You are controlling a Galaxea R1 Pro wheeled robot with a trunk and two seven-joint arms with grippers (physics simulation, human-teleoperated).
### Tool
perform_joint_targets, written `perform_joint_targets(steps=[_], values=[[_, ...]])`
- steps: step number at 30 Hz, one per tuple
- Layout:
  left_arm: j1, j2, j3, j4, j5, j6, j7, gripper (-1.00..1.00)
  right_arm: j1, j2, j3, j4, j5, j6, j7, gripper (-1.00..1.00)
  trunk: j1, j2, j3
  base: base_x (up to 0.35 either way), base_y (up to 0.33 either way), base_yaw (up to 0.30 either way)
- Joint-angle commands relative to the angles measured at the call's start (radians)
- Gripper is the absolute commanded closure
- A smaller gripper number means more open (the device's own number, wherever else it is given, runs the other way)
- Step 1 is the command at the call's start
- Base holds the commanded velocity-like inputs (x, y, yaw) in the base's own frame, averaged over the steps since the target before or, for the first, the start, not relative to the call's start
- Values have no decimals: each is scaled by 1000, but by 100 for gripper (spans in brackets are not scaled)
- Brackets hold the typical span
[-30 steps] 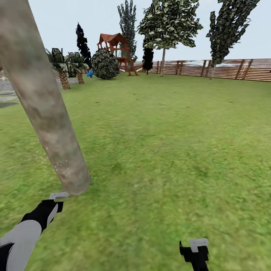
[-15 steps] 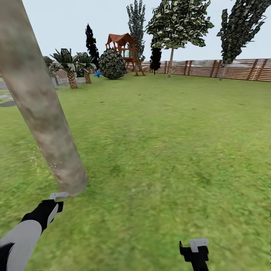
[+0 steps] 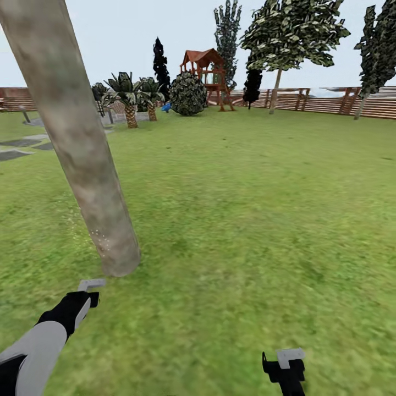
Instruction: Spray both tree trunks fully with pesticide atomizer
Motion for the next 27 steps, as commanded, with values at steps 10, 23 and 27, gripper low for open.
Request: perform_joint_targets(steps=[10, 23, 27], values=[[-134, -53, -8, -34, -17, 24, -17, 100, 0, -2, 2, 1, 11, -2, -11, -100, 0, 0, -1, 0, 0, 47], [-209, 34, -107, -181, -17, 208, -210, 100, 0, -2, 2, 1, 10, 0, -11, -100, 0, 0, -1, 0, 0, 0], [-220, 42, -118, -218, -17, 275, -219, 100, 0, -2, 2, 1, 10, 0, -11, -100, 0, 0, -1, 0, 0, 10]])
